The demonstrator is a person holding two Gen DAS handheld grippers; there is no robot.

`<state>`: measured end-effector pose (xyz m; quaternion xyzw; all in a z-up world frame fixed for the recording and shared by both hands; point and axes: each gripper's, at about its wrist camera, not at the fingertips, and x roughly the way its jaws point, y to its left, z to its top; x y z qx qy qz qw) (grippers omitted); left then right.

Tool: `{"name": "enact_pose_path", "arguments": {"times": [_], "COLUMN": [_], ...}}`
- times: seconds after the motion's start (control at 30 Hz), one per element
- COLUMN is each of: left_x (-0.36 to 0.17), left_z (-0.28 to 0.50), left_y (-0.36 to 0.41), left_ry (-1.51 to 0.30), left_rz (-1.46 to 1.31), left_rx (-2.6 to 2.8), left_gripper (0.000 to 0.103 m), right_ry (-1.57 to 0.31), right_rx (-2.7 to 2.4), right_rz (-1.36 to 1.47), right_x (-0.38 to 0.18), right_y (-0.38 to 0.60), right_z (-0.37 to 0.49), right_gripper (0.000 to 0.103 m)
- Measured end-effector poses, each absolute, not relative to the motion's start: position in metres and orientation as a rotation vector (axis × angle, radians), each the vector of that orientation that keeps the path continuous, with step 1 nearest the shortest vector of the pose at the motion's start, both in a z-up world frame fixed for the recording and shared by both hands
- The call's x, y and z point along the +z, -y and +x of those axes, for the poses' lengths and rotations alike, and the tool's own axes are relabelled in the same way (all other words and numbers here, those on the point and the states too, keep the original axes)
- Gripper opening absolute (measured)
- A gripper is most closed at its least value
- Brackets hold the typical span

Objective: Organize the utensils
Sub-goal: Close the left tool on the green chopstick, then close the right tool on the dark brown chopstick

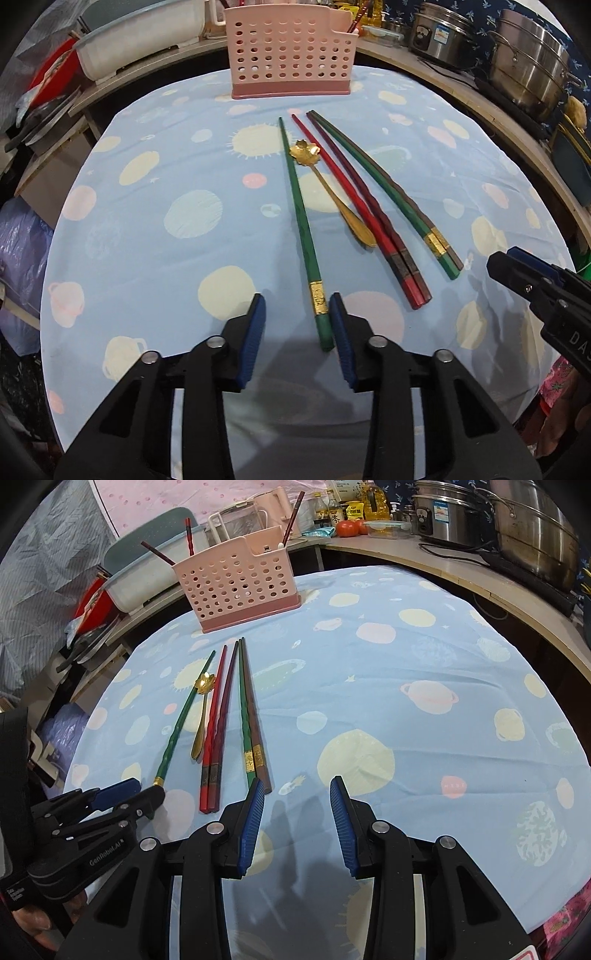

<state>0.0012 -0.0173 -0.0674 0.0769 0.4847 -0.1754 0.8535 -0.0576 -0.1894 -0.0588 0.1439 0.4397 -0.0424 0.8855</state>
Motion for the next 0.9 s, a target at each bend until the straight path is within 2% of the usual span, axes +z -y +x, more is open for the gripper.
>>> {"name": "enact_pose_path", "arguments": {"times": [0.1, 0.17, 0.27, 0.4, 0.7, 0.9], "left_x": [-0.067, -0.067, -0.068, -0.068, -0.069, -0.069], "left_z": [0.007, 0.011, 0.013, 0.012, 0.012, 0.012], "left_y": [0.012, 0.008, 0.008, 0.011, 0.011, 0.01], "left_ry": [-1.025, -1.033, -1.038, -1.03, -1.023, -1.026], "left_rz": [0.149, 0.13, 0.121, 0.139, 0.146, 0.137], "left_rx": [-0.353, -0.351, -0.349, -0.342, -0.339, -0.342], "left_gripper": [0.015, 0.011, 0.01, 0.01, 0.011, 0.011], "right_ry": [-0.922, -0.929, -0.935, -0.94, -0.939, -0.952], "right_rx": [-0.08, -0.069, -0.057, -0.052, -0.036, -0.035], "right_rz": [0.287, 0.275, 0.265, 0.25, 0.221, 0.221], "right_x": [-0.063, -0.066, -0.07, -0.073, -0.074, -0.078], "right_y": [0.186, 0.182, 0.178, 0.175, 0.17, 0.171], "right_z": [-0.052, -0.047, -0.04, -0.032, -0.026, -0.023], "right_gripper": [0.036, 0.036, 0.035, 0.027, 0.025, 0.017]}}
